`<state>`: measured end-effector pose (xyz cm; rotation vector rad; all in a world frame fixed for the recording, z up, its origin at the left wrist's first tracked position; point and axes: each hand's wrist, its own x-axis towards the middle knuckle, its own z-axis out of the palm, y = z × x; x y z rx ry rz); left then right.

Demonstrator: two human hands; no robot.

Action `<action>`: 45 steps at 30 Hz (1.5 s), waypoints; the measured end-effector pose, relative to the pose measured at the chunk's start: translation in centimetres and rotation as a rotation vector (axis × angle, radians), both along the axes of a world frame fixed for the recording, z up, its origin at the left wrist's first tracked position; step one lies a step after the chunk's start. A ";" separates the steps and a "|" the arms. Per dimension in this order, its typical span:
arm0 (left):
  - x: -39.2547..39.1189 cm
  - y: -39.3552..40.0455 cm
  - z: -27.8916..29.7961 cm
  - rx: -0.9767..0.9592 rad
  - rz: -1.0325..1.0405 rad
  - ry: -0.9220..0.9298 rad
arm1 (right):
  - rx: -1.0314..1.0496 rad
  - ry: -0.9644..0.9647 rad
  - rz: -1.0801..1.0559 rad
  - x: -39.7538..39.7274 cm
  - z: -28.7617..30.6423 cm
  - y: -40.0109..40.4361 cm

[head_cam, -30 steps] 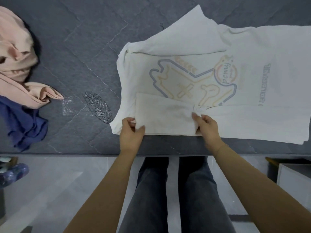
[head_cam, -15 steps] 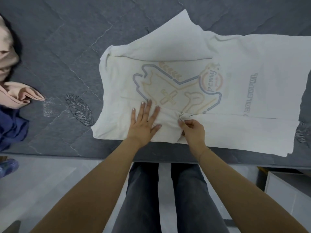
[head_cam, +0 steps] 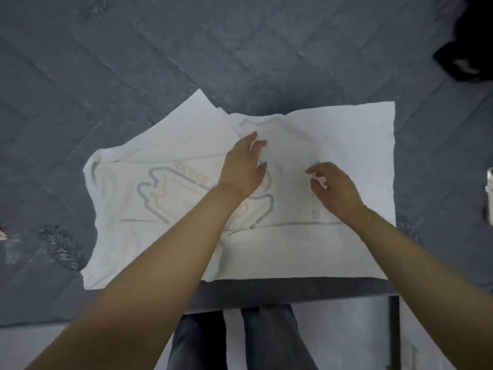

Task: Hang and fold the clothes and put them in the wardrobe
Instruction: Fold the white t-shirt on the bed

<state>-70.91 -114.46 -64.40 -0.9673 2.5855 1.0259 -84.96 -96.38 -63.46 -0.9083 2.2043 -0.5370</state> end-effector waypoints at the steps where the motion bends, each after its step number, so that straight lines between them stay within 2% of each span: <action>1: -2.1 -0.5 -0.5 -0.023 -0.019 -0.005 | 0.002 0.067 0.038 -2.3 -0.4 -0.4; 4: -6.3 -2.1 -2.5 -0.127 -0.058 -0.041 | 0.025 0.261 0.072 -8.7 -1.7 -1.6; 7: -7.8 -3.3 -4.1 -0.265 -0.003 -0.080 | 0.044 0.363 0.095 -13.8 -3.1 -2.9; 10: -7.4 -4.0 -4.7 -0.376 0.066 -0.074 | 0.205 0.425 0.247 -17.0 -4.4 -3.7; 13: -6.3 -4.5 -4.1 -0.329 0.056 -0.046 | 0.255 0.533 0.332 -18.2 -4.5 -3.4; 16: -4.5 -4.2 -2.1 -0.184 0.001 0.096 | 0.113 0.629 0.339 -17.9 -2.8 -1.8; 18: -3.0 -3.5 -0.3 -0.200 -0.069 0.149 | 0.024 0.655 0.312 -17.0 -1.1 0.4; 22: 0.6 -0.9 2.1 -0.206 -0.218 0.144 | -0.020 0.651 0.274 -13.8 1.1 6.5; 26: 3.7 2.1 2.3 -0.151 -0.336 0.110 | 0.003 0.596 0.288 -10.4 1.3 11.9; 31: 5.9 4.8 0.4 -0.055 -0.282 0.052 | 0.101 0.473 0.227 -8.1 -0.4 15.3; 35: 7.0 6.3 -0.3 -0.012 -0.254 0.051 | 0.123 0.472 0.130 -7.0 -0.9 16.5; 40: 7.9 7.2 -0.8 0.039 -0.354 -0.028 | 0.357 0.349 0.116 -5.0 -1.0 17.6; 42: 7.8 7.5 -1.1 0.011 -0.338 -0.010 | 0.326 0.356 0.082 -4.2 -0.8 17.2; 45: 6.5 8.5 -1.8 -0.082 -0.225 0.110 | 0.139 0.399 0.105 -2.7 -1.3 14.1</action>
